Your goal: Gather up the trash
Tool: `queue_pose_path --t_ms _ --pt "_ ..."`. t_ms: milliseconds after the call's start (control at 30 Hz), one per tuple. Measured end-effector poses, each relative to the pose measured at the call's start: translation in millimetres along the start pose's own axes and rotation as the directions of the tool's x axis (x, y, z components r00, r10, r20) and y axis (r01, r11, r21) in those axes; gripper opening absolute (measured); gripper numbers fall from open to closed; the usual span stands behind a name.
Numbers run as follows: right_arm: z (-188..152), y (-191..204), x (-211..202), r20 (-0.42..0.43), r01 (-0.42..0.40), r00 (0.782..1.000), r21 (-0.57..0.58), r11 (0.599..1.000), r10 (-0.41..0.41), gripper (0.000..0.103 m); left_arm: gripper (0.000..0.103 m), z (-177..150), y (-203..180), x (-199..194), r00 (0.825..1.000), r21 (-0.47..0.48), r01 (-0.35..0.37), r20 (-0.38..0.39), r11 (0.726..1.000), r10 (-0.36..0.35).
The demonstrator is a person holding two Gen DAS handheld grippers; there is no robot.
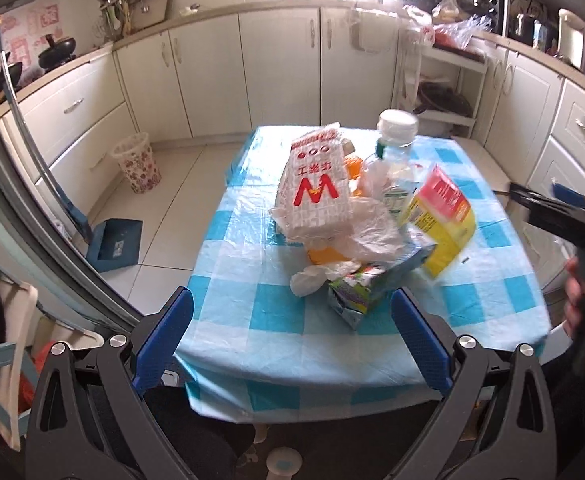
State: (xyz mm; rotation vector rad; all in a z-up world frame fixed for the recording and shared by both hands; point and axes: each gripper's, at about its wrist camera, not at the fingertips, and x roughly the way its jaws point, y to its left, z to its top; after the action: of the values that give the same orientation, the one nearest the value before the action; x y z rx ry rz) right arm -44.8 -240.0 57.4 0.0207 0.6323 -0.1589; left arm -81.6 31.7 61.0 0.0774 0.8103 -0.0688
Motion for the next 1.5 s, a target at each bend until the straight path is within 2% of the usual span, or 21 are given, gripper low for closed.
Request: queue_pose_path --t_ms 133,233,467,633,900,1500 --pt "-19.2 9.7 -72.9 0.042 -0.114 0.993 0.012 0.993 0.114 0.097 0.095 -8.4 -9.0 -41.3 0.999 0.007 -0.004 0.051 1.000 0.004" --pt "-33.7 21.7 -120.7 0.096 -0.151 0.984 0.025 0.988 0.148 0.097 0.095 -17.0 -14.1 -68.7 0.997 0.009 0.002 0.081 1.000 -0.002" --pt "-67.5 44.4 -180.6 0.141 -0.157 0.979 0.037 0.987 0.150 0.097 0.095 -33.4 -20.6 -104.4 0.994 0.005 0.011 0.111 1.000 -0.011" --pt "-82.2 50.3 -194.9 0.144 -0.180 0.975 0.046 0.983 0.172 0.097 0.095 -42.3 -20.6 -121.0 0.992 0.003 0.012 0.128 1.000 -0.012" --pt "-78.4 47.7 -203.6 0.184 -0.145 0.974 0.058 0.988 0.132 0.097 0.095 -48.3 -18.3 -133.4 0.990 0.000 0.012 0.139 1.000 -0.012" --pt "-83.0 50.5 -212.4 0.201 -0.138 0.972 0.059 0.989 0.123 0.097 0.095 -54.2 -21.7 -139.9 0.989 0.014 0.007 0.150 1.000 -0.009"
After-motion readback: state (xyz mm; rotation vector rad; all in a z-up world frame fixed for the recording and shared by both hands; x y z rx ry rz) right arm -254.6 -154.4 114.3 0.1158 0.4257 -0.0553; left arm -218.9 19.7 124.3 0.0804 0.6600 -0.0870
